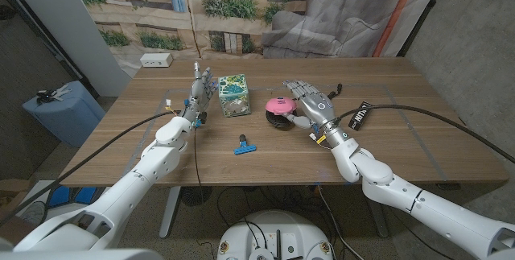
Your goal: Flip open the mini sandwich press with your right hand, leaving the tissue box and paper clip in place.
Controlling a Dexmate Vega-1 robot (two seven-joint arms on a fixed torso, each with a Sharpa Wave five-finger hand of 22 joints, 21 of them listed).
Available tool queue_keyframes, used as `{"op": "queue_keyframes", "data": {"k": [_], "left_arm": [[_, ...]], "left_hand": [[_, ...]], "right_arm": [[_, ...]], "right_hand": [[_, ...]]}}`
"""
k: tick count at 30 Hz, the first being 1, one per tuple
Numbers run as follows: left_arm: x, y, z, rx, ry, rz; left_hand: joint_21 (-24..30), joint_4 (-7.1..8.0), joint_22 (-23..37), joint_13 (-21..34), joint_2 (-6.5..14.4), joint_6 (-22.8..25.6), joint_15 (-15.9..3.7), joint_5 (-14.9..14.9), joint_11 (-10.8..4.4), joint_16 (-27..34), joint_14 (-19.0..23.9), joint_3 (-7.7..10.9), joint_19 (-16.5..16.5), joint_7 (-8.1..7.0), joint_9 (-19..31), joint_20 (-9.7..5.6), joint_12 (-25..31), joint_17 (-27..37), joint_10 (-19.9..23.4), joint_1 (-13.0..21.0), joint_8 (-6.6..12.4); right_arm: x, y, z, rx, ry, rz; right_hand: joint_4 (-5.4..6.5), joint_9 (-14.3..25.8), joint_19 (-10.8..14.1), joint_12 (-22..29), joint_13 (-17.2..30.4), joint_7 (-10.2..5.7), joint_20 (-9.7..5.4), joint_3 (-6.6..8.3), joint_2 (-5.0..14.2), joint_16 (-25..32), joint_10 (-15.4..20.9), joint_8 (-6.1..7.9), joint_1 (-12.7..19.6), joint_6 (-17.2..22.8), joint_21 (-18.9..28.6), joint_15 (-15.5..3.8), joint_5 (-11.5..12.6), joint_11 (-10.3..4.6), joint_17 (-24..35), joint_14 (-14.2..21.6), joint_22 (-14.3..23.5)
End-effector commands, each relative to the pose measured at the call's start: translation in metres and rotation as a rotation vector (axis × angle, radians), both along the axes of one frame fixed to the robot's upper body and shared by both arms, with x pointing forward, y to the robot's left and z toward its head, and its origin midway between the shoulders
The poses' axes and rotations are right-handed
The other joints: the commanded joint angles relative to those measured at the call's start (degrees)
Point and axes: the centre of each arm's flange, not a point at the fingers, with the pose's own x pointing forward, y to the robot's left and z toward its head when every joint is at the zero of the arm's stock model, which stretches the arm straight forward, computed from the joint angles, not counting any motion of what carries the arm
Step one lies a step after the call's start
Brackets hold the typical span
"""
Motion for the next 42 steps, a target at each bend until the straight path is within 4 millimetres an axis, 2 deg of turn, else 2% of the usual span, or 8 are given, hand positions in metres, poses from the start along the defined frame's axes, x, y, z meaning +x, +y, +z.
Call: {"op": "queue_keyframes", "data": {"k": [1, 17, 42], "left_arm": [[0.000, -0.001, 0.000, 0.000, 0.000, 0.000], [0.000, 0.000, 0.000, 0.000, 0.000, 0.000], [0.000, 0.000, 0.000, 0.000, 0.000, 0.000]], "left_hand": [[0.36, 0.04, 0.15, 0.14, 2.99, -1.97, -2.11, 0.27, 0.07, 0.15, -0.46, -0.45, 0.20, -0.46, 0.26, -0.16, 0.41, 0.19, -0.26, -0.02, 0.28], [0.37, 0.04, 0.15, 0.14, 2.98, -1.97, -2.14, 0.27, 0.02, 0.18, -0.40, -0.45, 0.22, -0.46, 0.26, -0.19, 0.36, 0.19, -0.37, -0.02, 0.28], [0.37, 0.04, 0.15, 0.14, 2.99, -1.95, -2.13, 0.27, 0.03, 0.17, -0.42, -0.44, 0.21, -0.46, 0.26, -0.17, 0.42, 0.19, -0.21, -0.02, 0.29]], "right_arm": [[-0.001, 0.002, 0.009, 0.026, -0.005, 0.014], [0.004, 0.003, 0.021, 0.053, -0.003, 0.025], [0.010, 0.010, 0.056, 0.079, 0.079, 0.039]], "right_hand": [[0.31, 0.16, 0.39, 0.19, 0.15, 0.08, 0.08, 0.00, 0.68, 0.19, 0.44, -0.08, 0.16, 0.68, 0.08, -0.08, 0.12, 0.05, 0.12, 0.47, 0.02], [0.28, 0.16, 0.66, 0.20, 0.17, -0.04, 0.32, -0.02, 0.81, 0.15, 0.90, -0.28, 0.01, 0.83, 0.01, 0.08, 0.21, 0.01, 0.15, 0.61, 0.03], [0.50, 0.13, 0.29, -0.11, 0.19, -0.18, 0.57, -0.15, 1.10, 0.01, 0.49, -0.80, -0.57, 0.40, -0.27, 0.37, 0.26, 0.18, 0.25, 0.42, 0.04]]}}
